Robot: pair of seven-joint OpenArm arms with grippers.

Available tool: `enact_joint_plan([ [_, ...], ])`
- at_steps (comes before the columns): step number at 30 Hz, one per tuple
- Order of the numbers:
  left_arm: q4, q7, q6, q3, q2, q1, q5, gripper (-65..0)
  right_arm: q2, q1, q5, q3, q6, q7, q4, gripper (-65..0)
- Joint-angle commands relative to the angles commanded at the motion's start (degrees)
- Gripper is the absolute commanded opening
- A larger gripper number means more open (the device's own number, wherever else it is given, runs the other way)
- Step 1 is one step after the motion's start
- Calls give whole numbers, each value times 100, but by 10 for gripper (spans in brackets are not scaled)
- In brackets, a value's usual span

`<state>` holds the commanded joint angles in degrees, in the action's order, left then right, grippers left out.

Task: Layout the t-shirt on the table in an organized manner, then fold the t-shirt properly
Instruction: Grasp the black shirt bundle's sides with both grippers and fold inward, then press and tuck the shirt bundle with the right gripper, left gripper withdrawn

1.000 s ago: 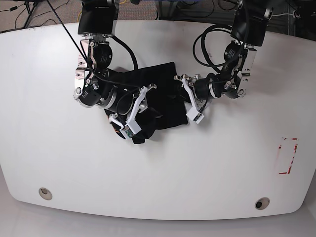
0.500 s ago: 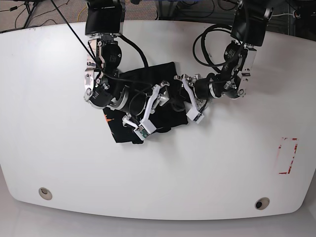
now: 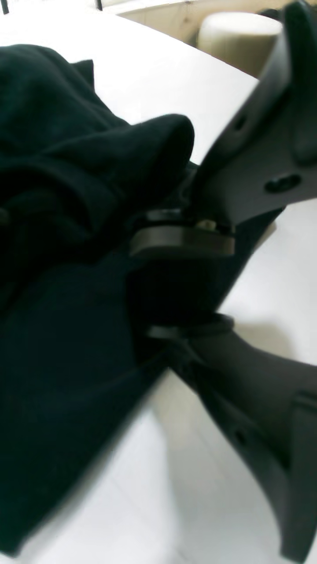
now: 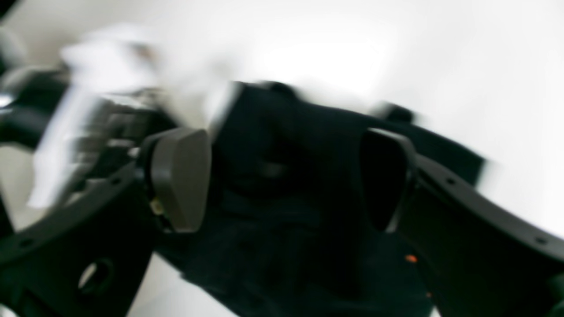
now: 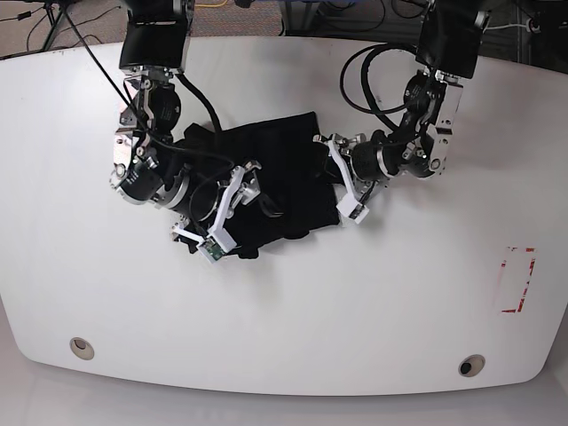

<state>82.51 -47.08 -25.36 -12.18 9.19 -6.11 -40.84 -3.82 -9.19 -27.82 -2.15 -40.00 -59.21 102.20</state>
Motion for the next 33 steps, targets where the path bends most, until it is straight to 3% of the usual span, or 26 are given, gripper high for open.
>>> enact_joint_plan([
  [3,316,0,0,273,44,18,-334,-471,9,-44,360,229,0,290,-53,-152],
  [10,818,-18,0,949,519,255,-949,-471,167,-413,1266,967,0,695,-334,-151],
  [14,888,-18,0,1292,905,440,-1204,-471,334,-633,1846,993,0,870,-668,-152],
  [17,888,-18,0,1618,1169,589,-1319,-471,396,-695,2189,1002,0,1266,-985,-154],
  [24,888,-18,-44,2295,1407,993,-1336,-471,396,-747,2532,1002,0,1785,-1697,-157],
  [28,879,-26,-492,2646,1468,1222,-1310,-472,387,-712,2593,1002,0,2066,-1978,-263],
  [30,853,-26,-668,2734,1477,1292,-1301,-472,378,-712,2593,993,0,2207,-2136,-355],
  [33,853,-26,-791,2796,1477,1398,-1292,-472,308,-712,2585,993,0,2347,-2312,-545],
])
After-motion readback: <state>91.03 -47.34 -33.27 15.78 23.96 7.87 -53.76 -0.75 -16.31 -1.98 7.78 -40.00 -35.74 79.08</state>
